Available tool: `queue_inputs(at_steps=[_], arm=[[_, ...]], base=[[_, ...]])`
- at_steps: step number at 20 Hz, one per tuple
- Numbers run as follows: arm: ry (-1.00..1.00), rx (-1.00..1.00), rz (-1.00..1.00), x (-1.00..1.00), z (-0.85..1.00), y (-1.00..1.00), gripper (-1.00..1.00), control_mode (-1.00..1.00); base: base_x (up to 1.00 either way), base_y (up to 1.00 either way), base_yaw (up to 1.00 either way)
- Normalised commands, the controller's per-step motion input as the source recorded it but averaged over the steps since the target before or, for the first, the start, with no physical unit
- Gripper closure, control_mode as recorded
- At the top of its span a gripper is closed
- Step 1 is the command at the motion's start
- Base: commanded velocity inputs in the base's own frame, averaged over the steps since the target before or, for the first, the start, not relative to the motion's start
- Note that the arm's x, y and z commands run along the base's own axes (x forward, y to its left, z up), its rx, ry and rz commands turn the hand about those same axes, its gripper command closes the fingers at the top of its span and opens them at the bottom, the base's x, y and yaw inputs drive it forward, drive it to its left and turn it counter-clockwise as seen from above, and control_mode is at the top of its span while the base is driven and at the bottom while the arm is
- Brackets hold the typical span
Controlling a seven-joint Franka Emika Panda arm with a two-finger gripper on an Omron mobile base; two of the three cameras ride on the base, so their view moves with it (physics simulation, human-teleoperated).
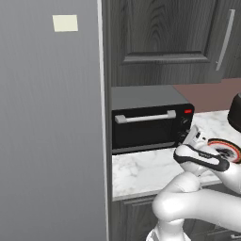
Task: Pull the toaster oven rack outwards. Pick up the baguette from the plate and place it on the toaster oven rack. Close the toaster oven door fully and set the temperature to the lowest setting.
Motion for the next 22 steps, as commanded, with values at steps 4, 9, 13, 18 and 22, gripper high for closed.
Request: queue_inputs(at_steps=[4,9,13,18,22], arm=[[0.00,0.00,0.00,0.00,0.00,0.00,1.00,-1.00],[0.00,0.00,0.00,0.00,0.00,0.00,1.00,-1.00],[0.00,0.00,0.00,0.00,0.00,0.00,1.00,-1.00],[0.00,0.00,0.00,-0.01,0.00,0.00,1.00,-1.00],[-0.01,0.00,0.00,-0.06,0.00,0.00,1.00,-1.00]], base=[[0.00,0.00,0.00],[0.00,0.00,0.00],[0.00,0.00,0.00],[0.00,0.00,0.00],[0.00,0.00,0.00]])
